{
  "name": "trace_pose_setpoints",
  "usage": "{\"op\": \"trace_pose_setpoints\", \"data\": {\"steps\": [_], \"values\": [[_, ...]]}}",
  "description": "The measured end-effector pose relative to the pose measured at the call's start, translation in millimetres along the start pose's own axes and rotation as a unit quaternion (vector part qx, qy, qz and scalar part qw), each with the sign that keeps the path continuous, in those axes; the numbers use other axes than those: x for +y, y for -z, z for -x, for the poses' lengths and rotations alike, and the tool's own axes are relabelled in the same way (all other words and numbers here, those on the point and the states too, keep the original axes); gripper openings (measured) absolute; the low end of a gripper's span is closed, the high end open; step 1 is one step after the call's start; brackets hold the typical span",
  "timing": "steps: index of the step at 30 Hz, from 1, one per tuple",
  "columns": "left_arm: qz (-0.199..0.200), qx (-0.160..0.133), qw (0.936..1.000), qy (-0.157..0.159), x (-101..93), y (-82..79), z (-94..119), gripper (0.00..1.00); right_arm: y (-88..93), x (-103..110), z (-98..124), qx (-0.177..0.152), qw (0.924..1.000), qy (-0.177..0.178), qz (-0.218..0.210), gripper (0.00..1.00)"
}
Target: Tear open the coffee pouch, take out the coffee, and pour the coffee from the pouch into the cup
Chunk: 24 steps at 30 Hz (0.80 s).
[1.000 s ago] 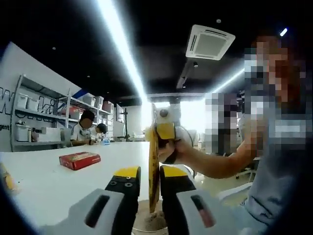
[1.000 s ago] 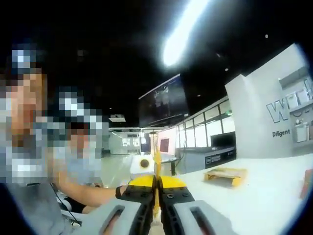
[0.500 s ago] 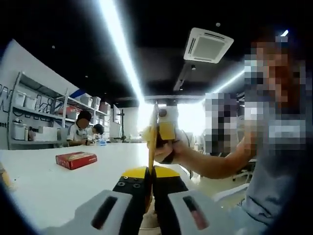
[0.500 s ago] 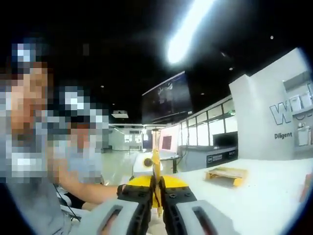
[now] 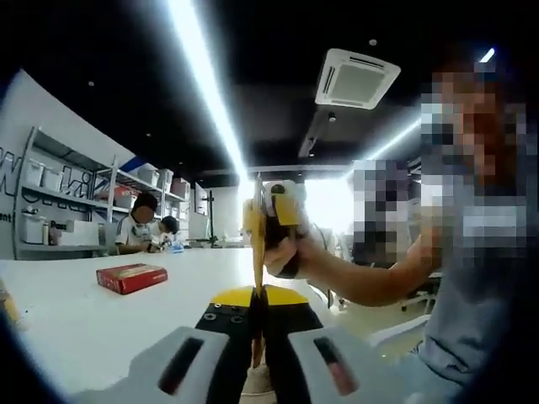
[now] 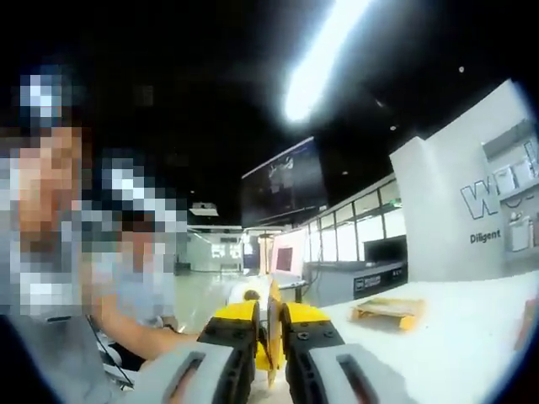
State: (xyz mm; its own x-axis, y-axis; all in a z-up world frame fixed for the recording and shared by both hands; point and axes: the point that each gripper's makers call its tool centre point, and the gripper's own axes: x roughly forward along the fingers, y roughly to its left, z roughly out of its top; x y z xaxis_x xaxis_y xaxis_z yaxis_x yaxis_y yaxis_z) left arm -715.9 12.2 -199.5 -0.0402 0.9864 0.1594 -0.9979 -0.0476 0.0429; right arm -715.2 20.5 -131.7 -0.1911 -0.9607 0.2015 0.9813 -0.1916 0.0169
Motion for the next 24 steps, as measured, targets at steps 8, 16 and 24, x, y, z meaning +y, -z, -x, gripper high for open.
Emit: {"op": "trace_pose_setpoints", "data": {"steps": [8, 16, 24], "values": [[0.001, -0.008, 0.9999, -0.008, 1.8, -1.2, -0.2, 0.15, -2.9, -4.3, 1.5, 0.001, 0.9999, 0.013, -0.002, 0.03], [0.002, -0.013, 0.9999, -0.006, 0.3, -1.0, 1.5, 0.15, -2.3, 0.8, 2.1, 0.0, 0.9999, 0.013, 0.003, 0.03], [-0.016, -0.009, 0.9998, -0.009, 0.3, -2.1, 5.9, 0.06, 0.0, 3.6, 0.3, -0.008, 0.9998, 0.019, 0.006, 0.06]]}}
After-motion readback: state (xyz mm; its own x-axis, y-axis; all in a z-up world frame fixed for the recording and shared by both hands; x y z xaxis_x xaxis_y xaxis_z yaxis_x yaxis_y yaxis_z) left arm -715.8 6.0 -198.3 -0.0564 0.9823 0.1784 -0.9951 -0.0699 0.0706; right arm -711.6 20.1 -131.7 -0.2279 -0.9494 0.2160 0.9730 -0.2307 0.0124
